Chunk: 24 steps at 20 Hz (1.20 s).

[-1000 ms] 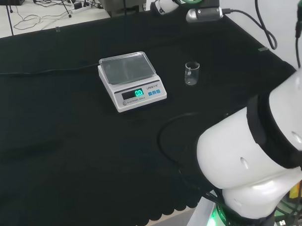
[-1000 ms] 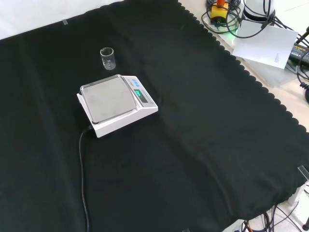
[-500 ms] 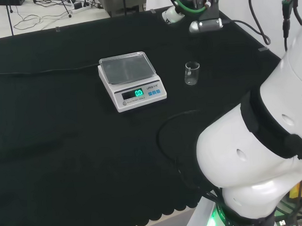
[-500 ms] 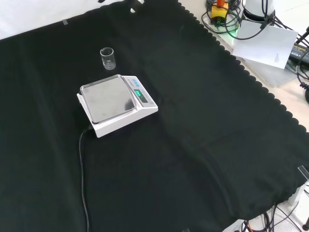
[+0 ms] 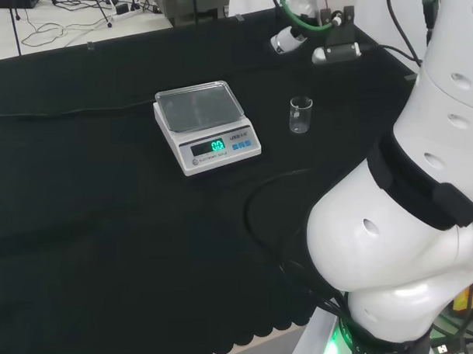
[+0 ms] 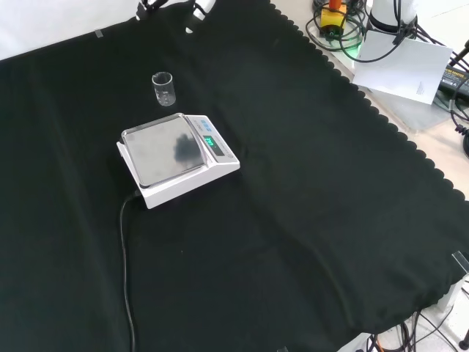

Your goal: Pick up the beaker.

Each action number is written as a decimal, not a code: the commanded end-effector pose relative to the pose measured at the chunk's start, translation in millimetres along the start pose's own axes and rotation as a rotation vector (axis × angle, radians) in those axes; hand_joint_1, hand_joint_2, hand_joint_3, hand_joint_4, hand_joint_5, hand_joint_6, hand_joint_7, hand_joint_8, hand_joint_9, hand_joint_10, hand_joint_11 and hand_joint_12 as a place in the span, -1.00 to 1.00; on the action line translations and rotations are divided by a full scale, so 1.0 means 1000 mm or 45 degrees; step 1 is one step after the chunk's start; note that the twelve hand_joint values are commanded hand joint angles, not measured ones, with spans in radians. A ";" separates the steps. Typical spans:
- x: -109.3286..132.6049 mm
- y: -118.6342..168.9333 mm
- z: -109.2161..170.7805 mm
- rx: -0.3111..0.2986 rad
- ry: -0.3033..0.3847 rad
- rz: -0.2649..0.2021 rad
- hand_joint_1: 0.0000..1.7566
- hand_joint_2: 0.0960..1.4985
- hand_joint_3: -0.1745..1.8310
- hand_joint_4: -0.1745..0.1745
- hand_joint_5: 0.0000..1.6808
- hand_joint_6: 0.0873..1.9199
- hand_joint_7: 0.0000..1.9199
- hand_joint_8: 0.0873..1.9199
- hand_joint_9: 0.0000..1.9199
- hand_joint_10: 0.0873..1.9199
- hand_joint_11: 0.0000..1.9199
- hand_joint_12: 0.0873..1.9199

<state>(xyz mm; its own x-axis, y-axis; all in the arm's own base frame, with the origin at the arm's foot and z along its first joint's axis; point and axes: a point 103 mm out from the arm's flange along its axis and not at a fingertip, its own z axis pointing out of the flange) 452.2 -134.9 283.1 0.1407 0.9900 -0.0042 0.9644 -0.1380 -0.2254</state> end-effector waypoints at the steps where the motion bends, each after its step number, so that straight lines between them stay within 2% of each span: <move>1: -0.029 0.043 0.029 0.025 0.033 -0.008 -0.47 0.45 -1.00 0.03 -0.72 -1.00 -0.83 -0.39 -0.78 -0.20 -1.00 0.48; 7: -0.032 0.054 0.050 0.069 0.066 -0.021 -0.46 0.45 -1.00 0.03 -0.72 -1.00 -0.83 -0.39 -0.78 -0.20 -1.00 0.47; 11: -0.037 0.062 0.068 0.116 0.087 -0.010 -0.46 0.45 -1.00 0.03 -0.72 -1.00 -0.83 -0.39 -0.78 -0.20 -1.00 0.47; 24: -0.048 0.074 0.105 0.200 0.124 0.010 -0.45 0.45 -1.00 0.01 -0.71 -1.00 -0.83 -0.39 -0.77 -0.20 -1.00 0.48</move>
<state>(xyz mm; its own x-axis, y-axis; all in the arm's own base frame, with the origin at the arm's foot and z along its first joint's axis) 494.2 -189.4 173.1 0.1749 0.9816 0.0771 0.9233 -0.1363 -0.3591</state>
